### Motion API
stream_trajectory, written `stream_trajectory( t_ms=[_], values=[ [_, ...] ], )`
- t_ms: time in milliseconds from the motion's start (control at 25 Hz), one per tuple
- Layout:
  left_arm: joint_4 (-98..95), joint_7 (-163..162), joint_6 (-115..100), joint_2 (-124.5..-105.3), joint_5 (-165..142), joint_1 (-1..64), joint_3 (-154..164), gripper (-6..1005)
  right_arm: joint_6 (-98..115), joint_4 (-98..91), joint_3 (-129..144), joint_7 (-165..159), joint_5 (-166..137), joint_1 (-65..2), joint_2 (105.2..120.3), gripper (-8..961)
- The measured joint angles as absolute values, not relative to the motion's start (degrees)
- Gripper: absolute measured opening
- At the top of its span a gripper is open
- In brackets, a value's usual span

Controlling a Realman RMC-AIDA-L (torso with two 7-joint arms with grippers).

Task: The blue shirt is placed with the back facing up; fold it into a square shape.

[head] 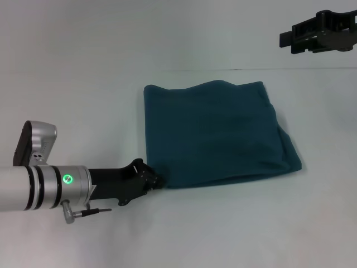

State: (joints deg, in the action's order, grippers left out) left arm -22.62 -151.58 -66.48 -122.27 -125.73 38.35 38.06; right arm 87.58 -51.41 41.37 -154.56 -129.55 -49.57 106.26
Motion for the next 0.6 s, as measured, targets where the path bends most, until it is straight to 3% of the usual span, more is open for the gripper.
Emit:
stream_trajectory(
  t_ms=[280,600],
  values=[
    [-23.4,-150.3,-68.9,-122.07,-125.7,38.0,38.0,48,87.6,-51.4,41.0,-154.5,-129.5,-49.6,106.26,417],
    [-29.8,-149.5,-76.7,-120.81,-125.7,30.9,37.3,46,87.7,-51.3,41.0,-154.5,-129.5,-48.4,106.16,419]
  ],
)
